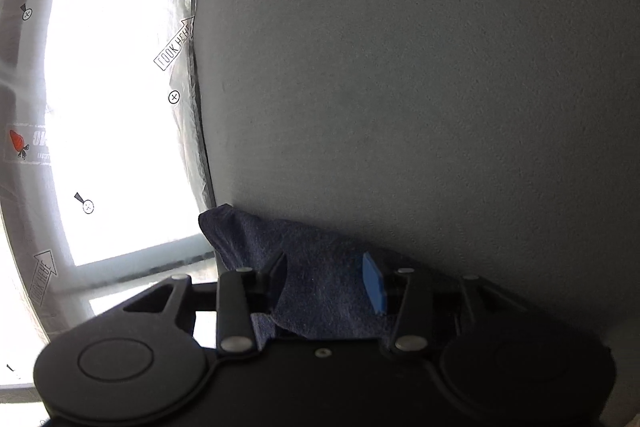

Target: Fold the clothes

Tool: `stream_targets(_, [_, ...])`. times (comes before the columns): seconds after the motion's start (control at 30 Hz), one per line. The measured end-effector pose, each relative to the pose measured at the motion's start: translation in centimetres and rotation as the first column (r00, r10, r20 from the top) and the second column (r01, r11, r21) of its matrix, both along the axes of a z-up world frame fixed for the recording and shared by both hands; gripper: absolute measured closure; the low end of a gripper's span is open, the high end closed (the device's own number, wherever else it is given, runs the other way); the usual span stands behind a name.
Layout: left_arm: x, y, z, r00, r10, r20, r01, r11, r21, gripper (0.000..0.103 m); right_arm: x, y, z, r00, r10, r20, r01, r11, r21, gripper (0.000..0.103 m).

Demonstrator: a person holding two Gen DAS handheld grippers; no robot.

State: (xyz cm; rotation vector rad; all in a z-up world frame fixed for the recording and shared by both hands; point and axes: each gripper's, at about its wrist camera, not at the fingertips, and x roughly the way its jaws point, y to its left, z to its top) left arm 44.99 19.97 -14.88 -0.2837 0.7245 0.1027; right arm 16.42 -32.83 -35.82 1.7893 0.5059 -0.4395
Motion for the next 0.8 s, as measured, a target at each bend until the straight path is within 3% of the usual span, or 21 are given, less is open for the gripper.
stream_targets(0.07, [-0.2, 0.5, -0.1, 1.000, 0.009, 0.000, -0.009, 1.000, -0.021, 0.094, -2.0, -0.4, -1.2, 0.999, -0.039, 0.004, 0.038, 0.996, 0.077, 0.059])
stream_targets(0.17, [0.0, 1.0, 0.5, 1.000, 0.006, 0.012, -0.006, 1.000, -0.022, 0.094, -3.0, 0.3, -1.4, 0.997, -0.076, 0.019, 0.073, 0.990, 0.121, 0.059])
stream_targets(0.47, [1.6, 3.0, 0.0, 0.997, 0.077, 0.004, -0.077, 0.997, -0.019, 0.094, -5.5, 1.3, -0.9, 0.998, -0.055, 0.006, 0.054, 0.988, 0.144, 0.059])
stream_targets(0.57, [2.1, 3.2, -2.0, 0.995, 0.086, -0.050, -0.084, 0.995, 0.045, 0.091, -7.0, 1.3, -0.2, 0.998, -0.062, -0.008, 0.063, 0.990, 0.126, 0.058])
stream_targets(0.67, [1.9, 3.2, -5.4, 0.971, 0.150, -0.186, -0.121, 0.980, 0.158, 0.080, -8.5, 1.4, 0.0, 0.996, -0.085, -0.012, 0.086, 0.988, 0.127, 0.058])
stream_targets(0.73, [0.7, 3.5, -6.9, 0.959, 0.162, -0.233, -0.129, 0.980, 0.152, 0.079, -9.1, 1.3, 0.0, 0.996, -0.089, -0.018, 0.091, 0.987, 0.129, 0.058])
stream_targets(0.8, [-1.6, 3.8, -7.9, 0.952, 0.163, -0.261, -0.141, 0.985, 0.100, 0.075, -9.9, 1.1, 0.0, 0.996, -0.085, -0.033, 0.088, 0.988, 0.127, 0.058])
